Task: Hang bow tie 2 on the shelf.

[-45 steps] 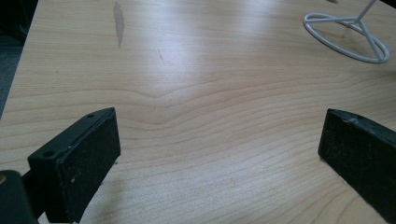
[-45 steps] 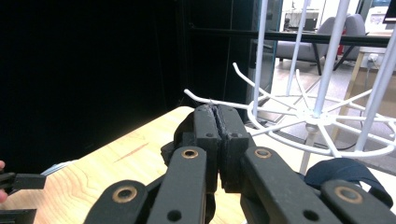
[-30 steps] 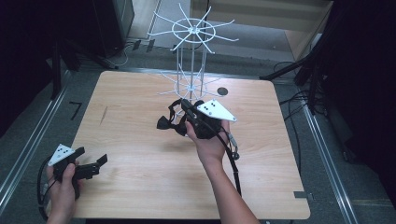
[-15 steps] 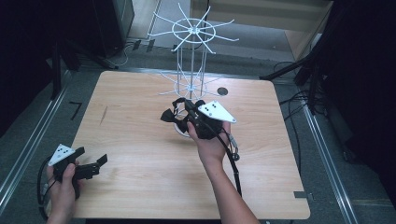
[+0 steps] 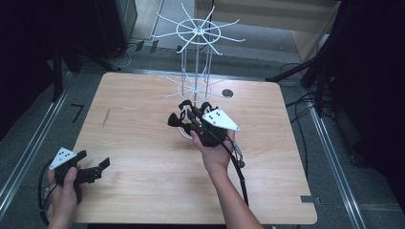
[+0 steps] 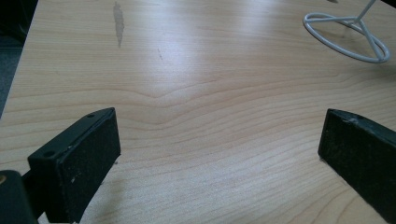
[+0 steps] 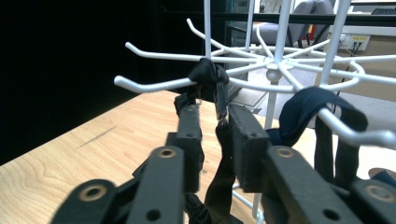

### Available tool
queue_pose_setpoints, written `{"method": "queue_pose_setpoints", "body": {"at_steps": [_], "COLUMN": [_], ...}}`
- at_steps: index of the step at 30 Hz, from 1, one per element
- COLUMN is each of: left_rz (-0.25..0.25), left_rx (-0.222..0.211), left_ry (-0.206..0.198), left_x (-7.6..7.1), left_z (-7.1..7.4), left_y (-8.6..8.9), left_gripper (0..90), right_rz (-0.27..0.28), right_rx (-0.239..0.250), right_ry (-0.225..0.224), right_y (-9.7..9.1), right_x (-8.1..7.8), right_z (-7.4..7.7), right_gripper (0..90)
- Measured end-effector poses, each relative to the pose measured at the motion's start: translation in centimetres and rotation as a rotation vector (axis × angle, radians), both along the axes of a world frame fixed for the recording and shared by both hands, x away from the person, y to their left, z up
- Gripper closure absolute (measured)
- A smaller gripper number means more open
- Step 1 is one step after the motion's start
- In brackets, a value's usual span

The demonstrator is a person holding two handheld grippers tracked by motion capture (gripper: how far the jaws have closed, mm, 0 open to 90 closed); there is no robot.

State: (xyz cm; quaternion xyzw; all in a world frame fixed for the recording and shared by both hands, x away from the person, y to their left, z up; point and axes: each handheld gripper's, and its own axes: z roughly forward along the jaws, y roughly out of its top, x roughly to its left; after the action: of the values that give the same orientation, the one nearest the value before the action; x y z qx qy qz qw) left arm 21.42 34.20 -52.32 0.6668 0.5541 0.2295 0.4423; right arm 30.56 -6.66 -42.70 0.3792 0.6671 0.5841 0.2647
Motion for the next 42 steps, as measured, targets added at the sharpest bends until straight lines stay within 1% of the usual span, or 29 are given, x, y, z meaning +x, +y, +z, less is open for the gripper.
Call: {"method": "queue_pose_setpoints", "body": {"at_steps": [3, 5, 7, 12, 13, 14, 19, 30, 42], "left_rz": [0.001, 0.001, 0.001, 0.001, 0.001, 0.001, 0.003, 0.006, 0.005], "left_rx": [-0.001, -0.001, -0.001, 0.000, 0.000, -0.001, -0.003, 0.001, 0.005], "left_ry": [-0.001, -0.001, 0.000, -0.001, -0.001, 0.000, -0.001, -0.003, -0.001], "left_x": [0.0, 0.0, 0.0, 0.0, 0.0, 0.0, 0.0, 0.0, 0.0], "left_z": [0.0, 0.0, 0.0, 0.0, 0.0, 0.0, 0.0, 0.0, 0.0], "left_y": [0.0, 0.0, 0.0, 0.0, 0.0, 0.0, 0.0, -0.1, 0.0], "left_gripper": [0.0, 0.0, 0.0, 0.0, 0.0, 0.0, 0.0, 0.0, 0.0], "right_rz": [0.006, 0.014, 0.025, 0.050, 0.050, 0.059, 0.077, 0.078, 0.060], "right_rx": [0.011, 0.008, 0.002, 0.006, 0.006, 0.002, -0.007, -0.013, -0.020], "right_ry": [-0.001, -0.006, -0.011, -0.005, -0.005, -0.004, -0.014, -0.010, 0.003], "right_y": [-0.1, -0.2, -0.3, -0.7, -0.7, -0.9, -1.3, -2.6, -4.8], "right_x": [-0.2, -0.4, -0.5, -0.9, -0.9, -1.1, -1.4, -2.4, -2.9], "right_z": [-0.1, -0.2, -0.2, -0.5, -0.5, -0.7, -1.1, -1.9, -2.8], "right_gripper": [66.9, 62.1, 59.5, 52.1, 52.1, 49.4, 42.6, 38.8, 37.8]}}
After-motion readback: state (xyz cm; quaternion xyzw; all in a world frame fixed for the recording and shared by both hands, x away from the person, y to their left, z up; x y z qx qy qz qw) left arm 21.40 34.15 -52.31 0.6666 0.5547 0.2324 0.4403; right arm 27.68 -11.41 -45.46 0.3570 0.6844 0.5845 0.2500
